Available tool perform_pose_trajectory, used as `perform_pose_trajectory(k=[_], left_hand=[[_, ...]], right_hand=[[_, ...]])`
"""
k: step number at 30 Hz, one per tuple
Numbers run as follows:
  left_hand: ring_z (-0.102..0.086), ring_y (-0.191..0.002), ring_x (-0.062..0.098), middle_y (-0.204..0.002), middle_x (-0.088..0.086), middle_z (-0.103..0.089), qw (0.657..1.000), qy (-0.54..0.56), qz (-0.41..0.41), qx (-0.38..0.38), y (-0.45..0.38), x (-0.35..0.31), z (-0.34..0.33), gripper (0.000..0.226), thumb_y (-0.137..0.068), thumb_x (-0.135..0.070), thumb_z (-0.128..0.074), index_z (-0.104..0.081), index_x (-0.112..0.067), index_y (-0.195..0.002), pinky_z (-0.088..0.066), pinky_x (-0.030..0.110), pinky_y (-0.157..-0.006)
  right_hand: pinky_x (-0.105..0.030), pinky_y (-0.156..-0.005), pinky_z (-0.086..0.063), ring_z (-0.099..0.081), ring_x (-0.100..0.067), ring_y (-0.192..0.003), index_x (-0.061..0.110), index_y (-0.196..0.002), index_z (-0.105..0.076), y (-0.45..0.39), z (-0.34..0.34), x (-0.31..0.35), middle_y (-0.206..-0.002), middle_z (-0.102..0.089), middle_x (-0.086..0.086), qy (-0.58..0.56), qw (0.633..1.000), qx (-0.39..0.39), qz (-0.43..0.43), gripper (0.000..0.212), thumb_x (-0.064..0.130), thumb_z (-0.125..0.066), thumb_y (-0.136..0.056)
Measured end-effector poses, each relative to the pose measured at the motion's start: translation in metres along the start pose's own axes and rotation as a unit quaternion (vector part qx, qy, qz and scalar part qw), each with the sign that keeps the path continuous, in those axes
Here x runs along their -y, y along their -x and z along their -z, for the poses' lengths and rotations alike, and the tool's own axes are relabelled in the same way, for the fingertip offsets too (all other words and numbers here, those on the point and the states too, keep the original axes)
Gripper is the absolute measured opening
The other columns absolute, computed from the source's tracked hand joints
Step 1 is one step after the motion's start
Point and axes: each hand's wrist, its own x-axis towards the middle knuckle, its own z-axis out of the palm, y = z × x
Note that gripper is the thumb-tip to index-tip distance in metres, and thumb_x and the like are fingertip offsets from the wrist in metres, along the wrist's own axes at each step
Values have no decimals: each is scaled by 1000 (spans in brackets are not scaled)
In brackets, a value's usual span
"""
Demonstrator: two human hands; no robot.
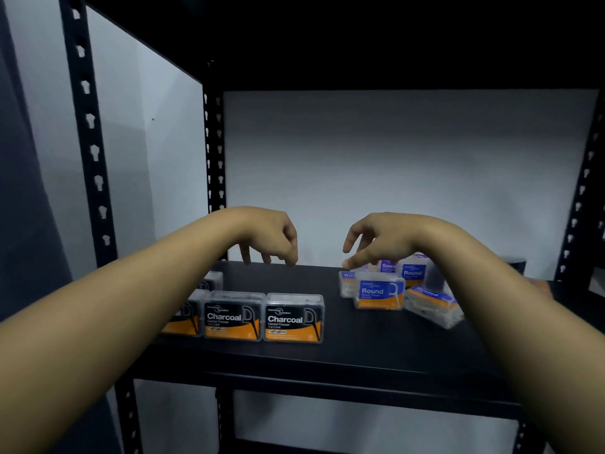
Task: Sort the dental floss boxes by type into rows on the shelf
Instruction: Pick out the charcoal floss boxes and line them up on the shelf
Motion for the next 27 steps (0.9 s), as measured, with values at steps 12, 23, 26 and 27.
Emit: perform_pose_trajectory(k=[12, 23, 26, 27], left_hand=[[-69, -89, 17, -93, -2, -70, 999, -44, -10, -12, -31, -106, -12, 24, -80, -33, -76, -76, -23, -101, -66, 46, -75], [-66, -91, 18, -104, -3, -69, 997, -54, -37, -48, -71, -191, -34, 24, -82, -34, -76, -75, -24, -104, -65, 42, -74], [-66, -79, 16, -99, -3, -71, 995, -35, -48, -74, -86, -209, -45, 21, -80, -34, -76, -74, -24, -100, -65, 38, -71], [-67, -78, 17, -97, -3, -71, 995, -28, -52, -86, -91, -214, -48, 20, -80, -35, -76, -74, -25, -97, -64, 38, -71]], right_hand=[[-27, -59, -50, -66, -14, -75, 31, -108, -67, 28, 36, -85, -91, -69, 3, 36, 999, -10, -37, 35, 49, -81, -81], [-42, -85, -61, -71, -17, -85, 35, -100, -68, 61, 58, -169, -94, -75, 6, 50, 997, -46, -44, 34, 53, -82, -75], [-41, -86, -60, -71, -17, -87, 36, -101, -67, 66, 60, -193, -96, -76, 5, 58, 996, -44, -54, 37, 57, -81, -74], [-41, -87, -59, -71, -16, -88, 37, -101, -67, 67, 60, -201, -97, -75, 5, 58, 996, -42, -59, 38, 58, -81, -73]])
